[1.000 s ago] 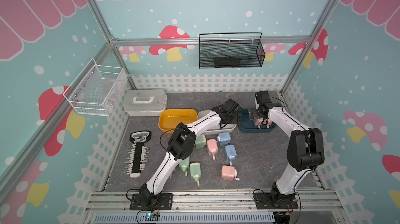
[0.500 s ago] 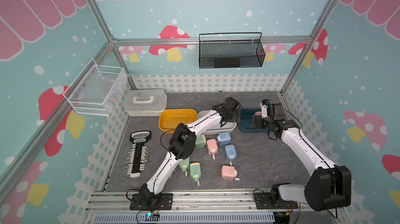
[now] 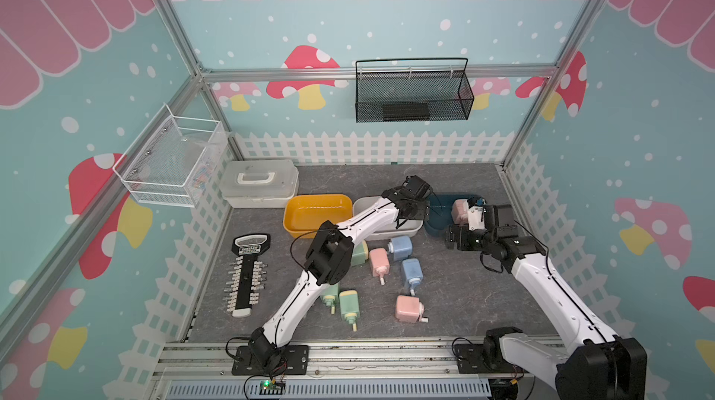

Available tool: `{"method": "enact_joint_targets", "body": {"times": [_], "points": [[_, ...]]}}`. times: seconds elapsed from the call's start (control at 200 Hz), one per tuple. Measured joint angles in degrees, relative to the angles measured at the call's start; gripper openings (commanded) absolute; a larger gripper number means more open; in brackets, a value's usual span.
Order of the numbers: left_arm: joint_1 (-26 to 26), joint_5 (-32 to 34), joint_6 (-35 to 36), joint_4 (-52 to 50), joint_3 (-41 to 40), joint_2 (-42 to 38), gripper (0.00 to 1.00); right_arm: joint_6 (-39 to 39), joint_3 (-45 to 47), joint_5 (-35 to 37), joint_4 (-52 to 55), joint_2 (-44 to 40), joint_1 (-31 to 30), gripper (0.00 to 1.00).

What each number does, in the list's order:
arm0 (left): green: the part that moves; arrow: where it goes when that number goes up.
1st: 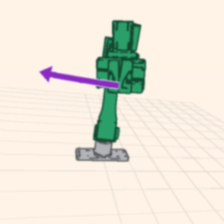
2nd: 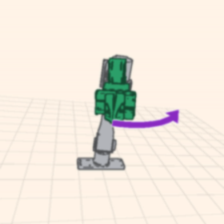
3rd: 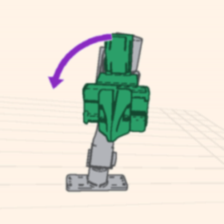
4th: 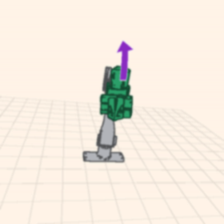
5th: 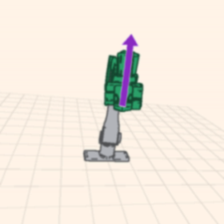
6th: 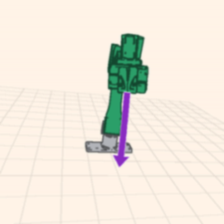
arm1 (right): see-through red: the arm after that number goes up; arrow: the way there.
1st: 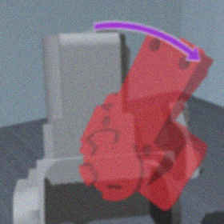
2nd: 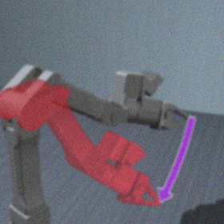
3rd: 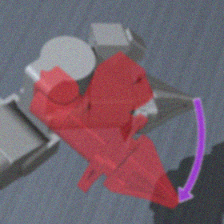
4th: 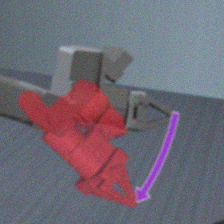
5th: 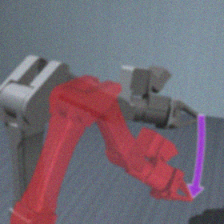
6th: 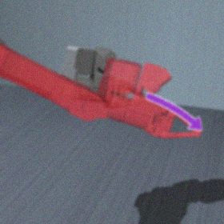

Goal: Place the pencil sharpeners by color into the storage box
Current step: Pick up the pencil sharpener from the center of the board.

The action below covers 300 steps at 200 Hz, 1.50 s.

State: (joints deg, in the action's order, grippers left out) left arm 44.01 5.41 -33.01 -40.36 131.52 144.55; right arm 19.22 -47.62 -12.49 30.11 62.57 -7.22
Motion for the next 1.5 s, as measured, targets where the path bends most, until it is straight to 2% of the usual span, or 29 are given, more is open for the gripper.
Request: {"method": "enact_joint_targets", "body": {"times": [0.505,0.775,1.116,1.336,1.501], "points": [[0.33,0.42,-1.22,-0.98,-0.85,-0.92,0.84,-0.15,2.16,-6.82,3.19,-6.36,-0.17,0.99],[2.19,0.39,0.02,-2.4,-7.54,-9.51,0.97,-0.68,6.34,-15.65,-1.7,-8.59,-2.82,0.99],[2.51,-1.81,0.35,5.9,-29.86,-28.11,0.99,-2.34,11.93,-20.5,-8.76,-17.16,-11.56,0.96],[2.21,-3.98,1.03,10.03,-44.09,-37.9,0.99,-4.79,14.64,-18.75,-9.4,-18.01,-19.43,0.94],[-0.57,-6.38,1.33,12.07,-54.1,-45.44,0.99,-7.93,16.39,-15.54,-10.49,-20.96,-26.93,0.93]]}}
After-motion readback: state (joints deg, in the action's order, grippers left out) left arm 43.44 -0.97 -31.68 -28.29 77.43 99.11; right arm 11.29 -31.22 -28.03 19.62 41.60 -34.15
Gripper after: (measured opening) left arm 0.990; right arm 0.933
